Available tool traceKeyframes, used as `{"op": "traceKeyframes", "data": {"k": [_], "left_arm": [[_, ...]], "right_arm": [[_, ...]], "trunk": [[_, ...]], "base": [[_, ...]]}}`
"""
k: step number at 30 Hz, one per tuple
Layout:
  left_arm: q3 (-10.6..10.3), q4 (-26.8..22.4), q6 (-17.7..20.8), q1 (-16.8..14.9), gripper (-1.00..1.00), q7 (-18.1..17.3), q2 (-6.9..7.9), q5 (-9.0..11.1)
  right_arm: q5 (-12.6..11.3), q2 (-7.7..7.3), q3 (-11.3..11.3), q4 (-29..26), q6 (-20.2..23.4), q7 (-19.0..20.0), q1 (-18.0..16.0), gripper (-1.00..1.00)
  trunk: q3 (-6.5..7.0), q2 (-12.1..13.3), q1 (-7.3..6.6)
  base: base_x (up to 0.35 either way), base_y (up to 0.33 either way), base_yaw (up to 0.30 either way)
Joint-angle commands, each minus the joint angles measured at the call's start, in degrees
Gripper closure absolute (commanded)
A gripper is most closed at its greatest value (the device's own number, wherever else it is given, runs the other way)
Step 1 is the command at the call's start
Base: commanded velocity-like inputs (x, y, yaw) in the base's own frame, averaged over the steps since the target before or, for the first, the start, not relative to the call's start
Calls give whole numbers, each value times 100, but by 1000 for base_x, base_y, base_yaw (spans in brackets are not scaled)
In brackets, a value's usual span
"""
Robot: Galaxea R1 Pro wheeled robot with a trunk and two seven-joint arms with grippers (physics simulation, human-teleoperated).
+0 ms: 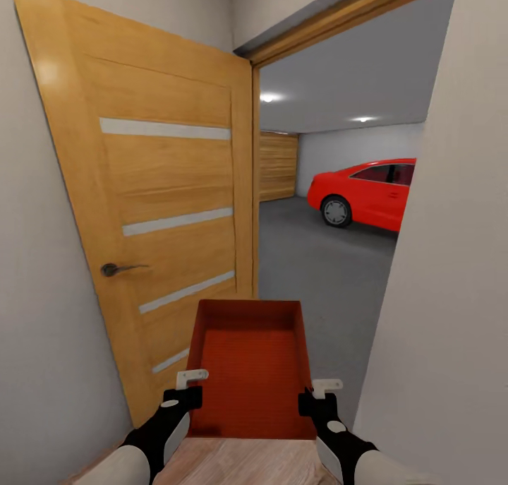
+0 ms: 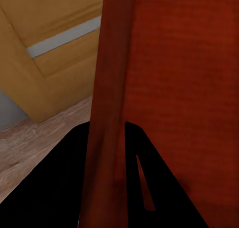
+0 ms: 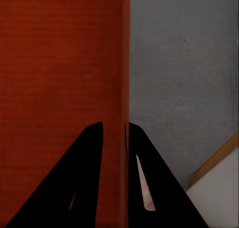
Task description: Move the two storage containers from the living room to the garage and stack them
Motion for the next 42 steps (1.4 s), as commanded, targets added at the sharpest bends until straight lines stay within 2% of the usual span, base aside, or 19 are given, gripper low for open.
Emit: {"op": "traceKeyframes", "data": {"k": [1,17,30,42], "left_arm": [[102,-5,37,0,100,38,12,38],[101,3,37,0,100,29,12,38],[101,3,37,0,100,20,12,38],[101,3,38,0,100,20,12,38]], "right_arm": [[120,4,-291,-14,-48,-8,-9,100],[121,-2,-289,-14,-48,-8,-11,100],[121,3,-286,-14,-48,-8,-10,100],[121,4,-288,-14,-48,-8,-10,100]], "trunk": [[-10,-9,4],[-10,-9,4],[-10,-9,4],[-10,-9,4]], "base": [[164,0,-287],[260,59,-286],[312,154,-50],[312,155,-263]]}}
